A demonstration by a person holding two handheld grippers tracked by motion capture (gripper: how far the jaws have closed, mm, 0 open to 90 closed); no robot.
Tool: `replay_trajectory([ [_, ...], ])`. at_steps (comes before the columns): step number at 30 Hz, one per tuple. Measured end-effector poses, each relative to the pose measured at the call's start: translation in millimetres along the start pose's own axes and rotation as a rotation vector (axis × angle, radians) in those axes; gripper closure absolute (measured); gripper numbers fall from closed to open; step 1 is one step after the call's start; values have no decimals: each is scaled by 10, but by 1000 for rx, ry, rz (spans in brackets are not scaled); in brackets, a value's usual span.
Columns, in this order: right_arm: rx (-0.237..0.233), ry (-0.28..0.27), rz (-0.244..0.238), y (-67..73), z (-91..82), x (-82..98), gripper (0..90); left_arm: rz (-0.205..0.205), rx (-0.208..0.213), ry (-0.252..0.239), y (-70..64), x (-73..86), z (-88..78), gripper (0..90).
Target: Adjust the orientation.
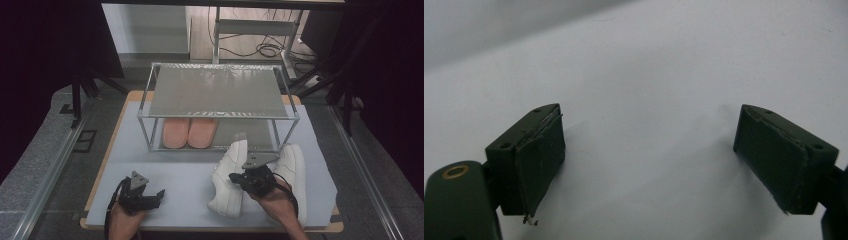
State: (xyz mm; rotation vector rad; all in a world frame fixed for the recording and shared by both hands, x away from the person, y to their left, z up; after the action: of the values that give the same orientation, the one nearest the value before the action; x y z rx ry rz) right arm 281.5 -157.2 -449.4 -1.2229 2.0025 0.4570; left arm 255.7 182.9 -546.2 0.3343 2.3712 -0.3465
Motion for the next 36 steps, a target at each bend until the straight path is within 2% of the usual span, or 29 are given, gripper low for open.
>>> replay_trajectory([
  [5,12,34,-23,12,52,-18,900,-4,0,0,-3,2,0,132],
  [11,0,29,-16,2,20,30,900,-4,0,-1,-4,2,0,133],
  [18,-13,13,0,-25,-70,107,900,-5,0,-2,-5,3,0,133],
  [26,5,15,14,-54,-204,179,900,-4,-1,-1,-4,3,-1,133],
  [36,24,21,49,-130,-411,358,900,-1,-1,1,-3,4,-2,133],
])
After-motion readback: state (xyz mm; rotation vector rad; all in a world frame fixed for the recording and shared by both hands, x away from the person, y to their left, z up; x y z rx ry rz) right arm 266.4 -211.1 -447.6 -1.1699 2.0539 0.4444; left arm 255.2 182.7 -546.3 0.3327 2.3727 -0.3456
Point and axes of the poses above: each handheld gripper's, and its own axes: z roughly forward along the jaws, x roughly out of its underside, y roughly to its left, the point moved 3 cm from there along z, roughly forward along the jaws, and after that the axes turned 11 degrees about -z, right-handed, at the moved point
